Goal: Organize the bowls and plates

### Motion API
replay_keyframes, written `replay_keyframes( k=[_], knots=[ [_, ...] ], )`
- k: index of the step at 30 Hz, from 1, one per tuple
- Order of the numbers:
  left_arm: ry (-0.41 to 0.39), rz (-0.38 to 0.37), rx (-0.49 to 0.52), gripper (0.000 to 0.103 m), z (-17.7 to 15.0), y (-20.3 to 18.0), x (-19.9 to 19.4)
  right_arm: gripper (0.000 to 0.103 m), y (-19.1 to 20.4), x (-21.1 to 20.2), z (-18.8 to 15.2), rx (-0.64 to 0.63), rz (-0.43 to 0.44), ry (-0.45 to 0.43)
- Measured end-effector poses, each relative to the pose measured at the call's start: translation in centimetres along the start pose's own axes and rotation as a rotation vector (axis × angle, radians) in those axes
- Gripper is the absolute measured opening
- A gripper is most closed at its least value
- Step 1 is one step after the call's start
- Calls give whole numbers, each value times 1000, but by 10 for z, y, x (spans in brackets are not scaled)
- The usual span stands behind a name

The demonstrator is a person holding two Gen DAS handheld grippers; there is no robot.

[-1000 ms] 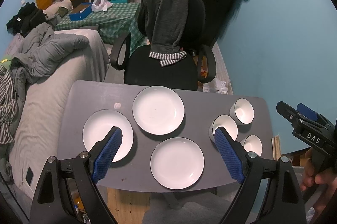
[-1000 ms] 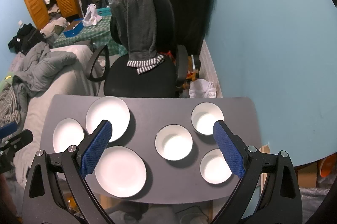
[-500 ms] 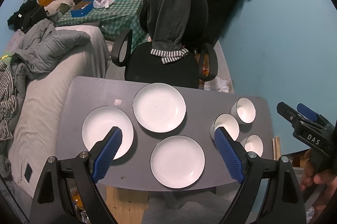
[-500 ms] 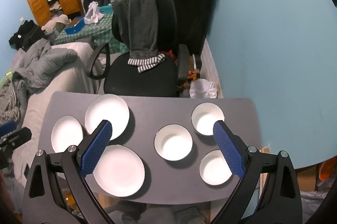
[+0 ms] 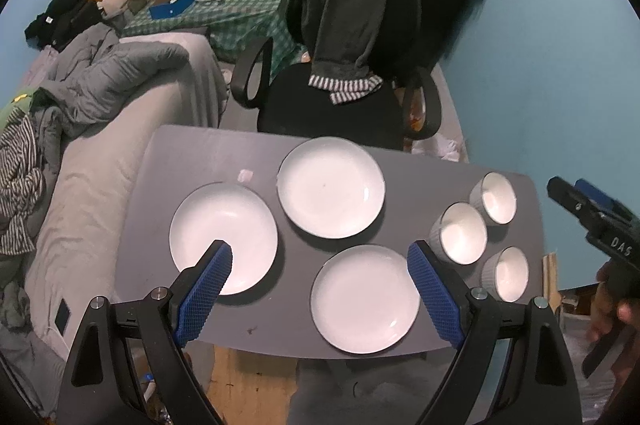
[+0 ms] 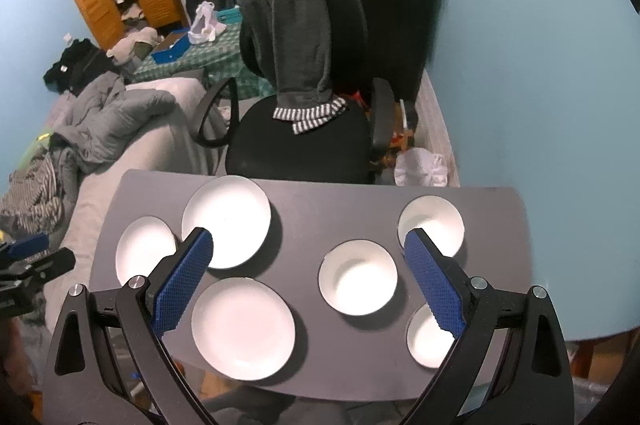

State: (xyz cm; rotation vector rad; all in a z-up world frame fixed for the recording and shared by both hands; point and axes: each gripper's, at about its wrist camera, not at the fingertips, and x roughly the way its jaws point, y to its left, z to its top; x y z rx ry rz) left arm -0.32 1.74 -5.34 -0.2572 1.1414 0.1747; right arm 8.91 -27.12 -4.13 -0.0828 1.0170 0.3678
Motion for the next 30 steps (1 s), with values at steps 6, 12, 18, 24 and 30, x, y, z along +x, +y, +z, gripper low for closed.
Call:
replay_keyframes(
  k=[6,12,18,24,30],
  knots=[
    [76,3,-30,91,-12,12,23,95,11,22,-5,-82,36,34],
    [111,-1,-77,91,-26,22,38,95,24,52,-19,-165,71,103],
    [145,3,-79,91,-39,24,64,95,30,83,-34,-208,101,173],
    [179,7,-56,91,-51,23,90,95,32,118,-53,-231,130,244],
    [210,15,-34,91,-67,18,121,95,35,144,-78,-284,143,306]
  ],
)
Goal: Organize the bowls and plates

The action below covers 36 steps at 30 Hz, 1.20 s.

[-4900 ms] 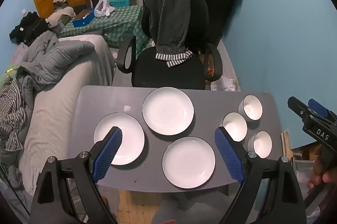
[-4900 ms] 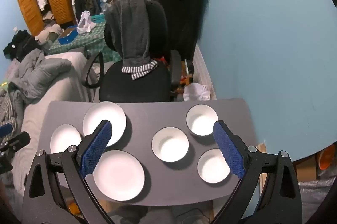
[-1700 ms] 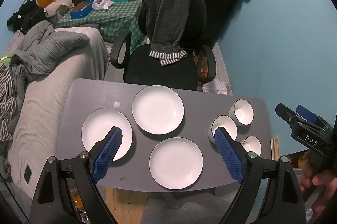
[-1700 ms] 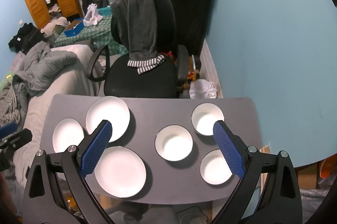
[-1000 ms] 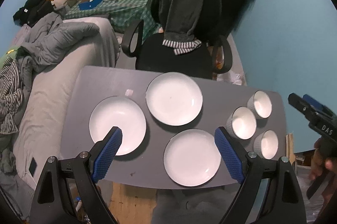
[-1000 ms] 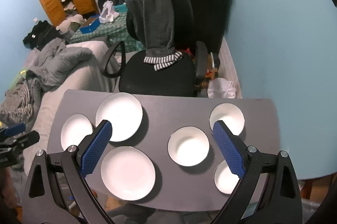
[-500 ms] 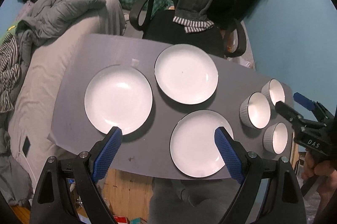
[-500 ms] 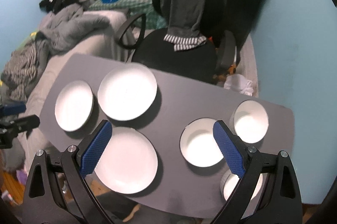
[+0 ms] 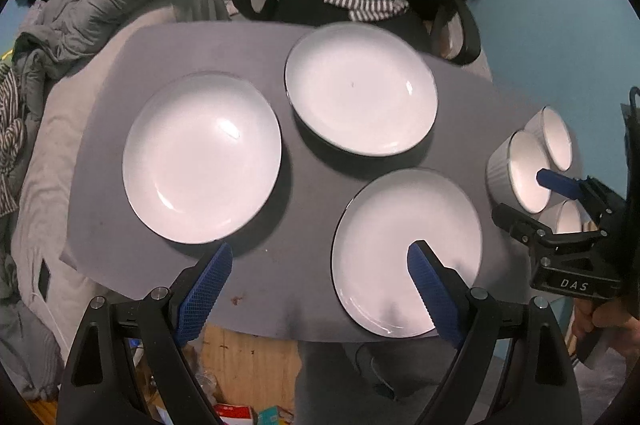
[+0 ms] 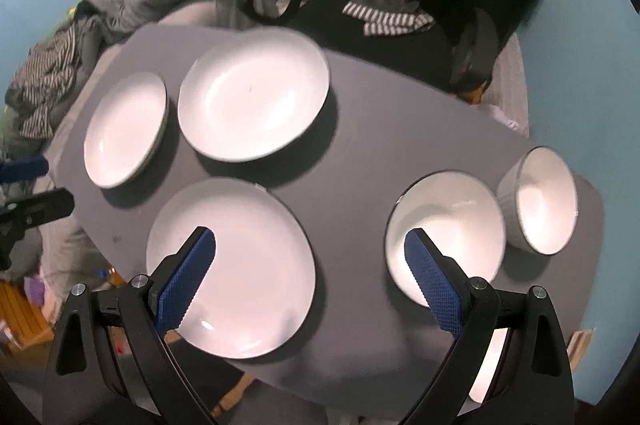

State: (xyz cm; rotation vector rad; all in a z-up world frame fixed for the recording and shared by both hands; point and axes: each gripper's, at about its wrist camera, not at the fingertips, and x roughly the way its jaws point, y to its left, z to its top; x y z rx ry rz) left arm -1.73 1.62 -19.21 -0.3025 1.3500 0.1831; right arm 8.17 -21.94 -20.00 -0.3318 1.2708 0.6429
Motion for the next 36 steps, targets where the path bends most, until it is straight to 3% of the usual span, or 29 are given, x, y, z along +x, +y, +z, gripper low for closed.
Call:
replay_keyframes(
  k=[15,21,24,28,36],
  knots=[
    [61,7,-32,91,-23,1,49,94,4,49,-11,-30,2,53],
    [83,-7,-61,90,-23,4,62,82,5,64,-14,-32,9,86],
    [106,-12,-80,81,-22,8,68,72,4,68,-15,-38,23,102],
    [135,-36,-127,70,-24,13,75,48,2,74,-17,-19,74,143],
    [175,-41,-119,38,-31,18,83,41,-9,82,-20,16,139,197]
  ],
)
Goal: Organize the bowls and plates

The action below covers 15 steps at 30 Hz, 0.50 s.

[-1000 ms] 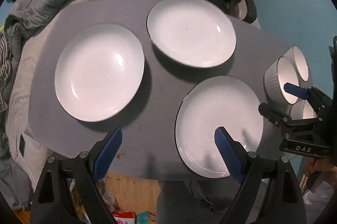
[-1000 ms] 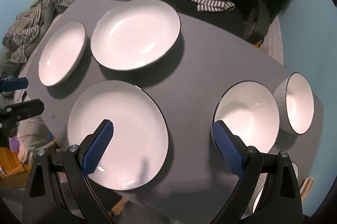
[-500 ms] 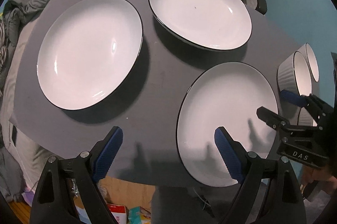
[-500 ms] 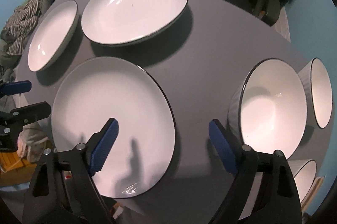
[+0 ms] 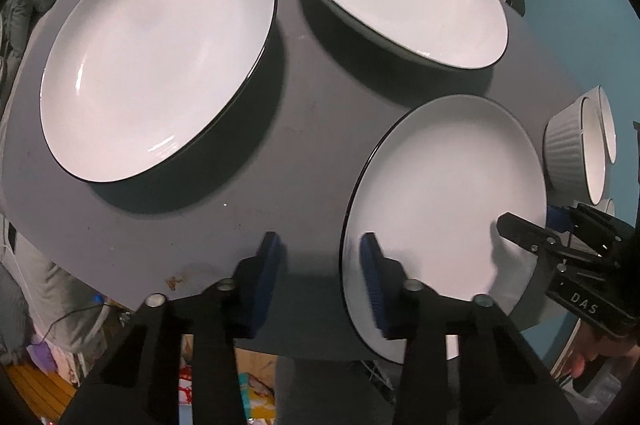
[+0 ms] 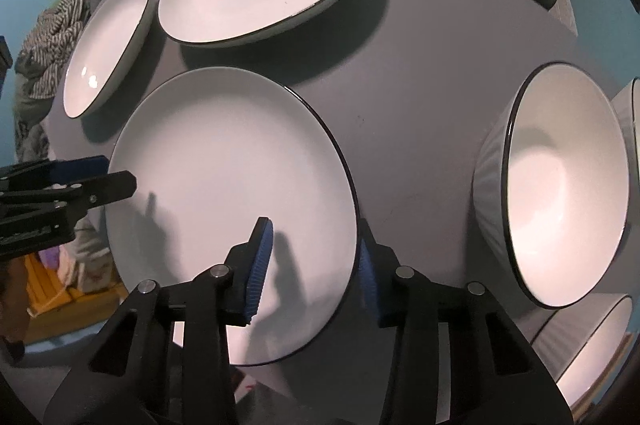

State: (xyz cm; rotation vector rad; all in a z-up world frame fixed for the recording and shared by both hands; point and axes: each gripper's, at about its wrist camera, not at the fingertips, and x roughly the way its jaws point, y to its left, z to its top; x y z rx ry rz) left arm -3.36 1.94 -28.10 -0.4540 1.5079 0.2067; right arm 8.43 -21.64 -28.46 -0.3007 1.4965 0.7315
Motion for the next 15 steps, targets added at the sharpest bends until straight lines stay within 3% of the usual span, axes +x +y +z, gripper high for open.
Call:
replay_keyframes(
  k=[6,10,15],
  knots=[
    [14,-41,-10,30,6,2,4,41,-12,2,2,51,22,53],
    [24,-63,-29,29,6,6,10,29,-24,1,7,96,63,82],
    [39,-85,-17,24,3,4,13,25,-33,1,16,127,98,100]
  ],
)
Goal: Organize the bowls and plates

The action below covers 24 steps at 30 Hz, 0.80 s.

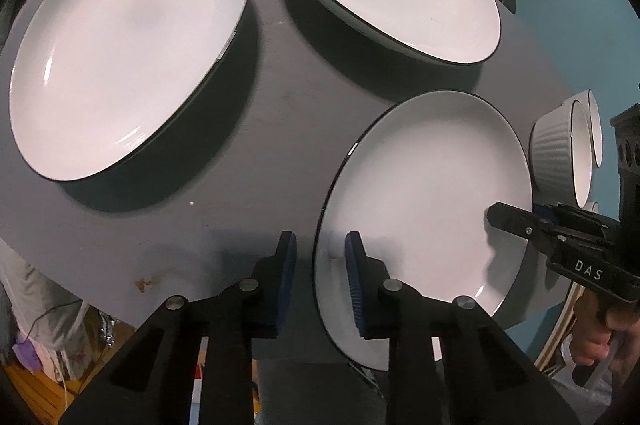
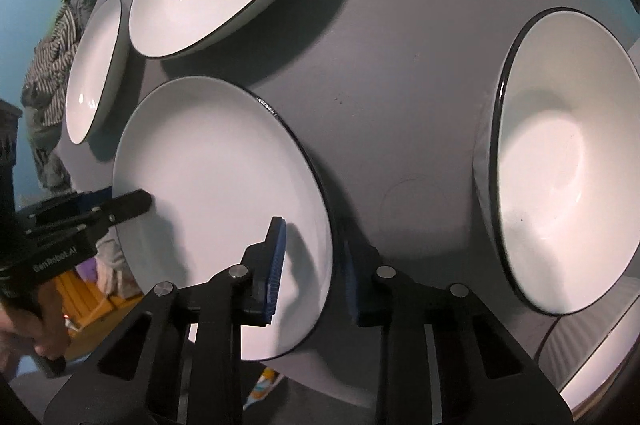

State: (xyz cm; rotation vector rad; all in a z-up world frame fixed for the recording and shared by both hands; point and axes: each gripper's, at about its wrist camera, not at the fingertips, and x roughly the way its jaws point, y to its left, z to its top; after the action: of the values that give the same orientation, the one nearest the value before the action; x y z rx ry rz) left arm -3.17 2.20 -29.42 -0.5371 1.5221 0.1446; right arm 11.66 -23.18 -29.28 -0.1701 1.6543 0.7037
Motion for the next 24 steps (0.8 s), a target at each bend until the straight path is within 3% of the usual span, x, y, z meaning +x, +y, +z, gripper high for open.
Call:
replay_keyframes(
  k=[4,15,17,24],
  knots=[
    [27,-27,4,18,1,2,0,18,0,4,2,-4,12,19],
    [63,-46,11,15,8,12,7,17,-12,2,6,-6,26,18],
    [69,-42,22,15,8,11,8,17,3,3,-1,-8,15,16],
    [94,-36,23,15,18,-13,20,17,11,7,-5,18,-3,26]
  ],
)
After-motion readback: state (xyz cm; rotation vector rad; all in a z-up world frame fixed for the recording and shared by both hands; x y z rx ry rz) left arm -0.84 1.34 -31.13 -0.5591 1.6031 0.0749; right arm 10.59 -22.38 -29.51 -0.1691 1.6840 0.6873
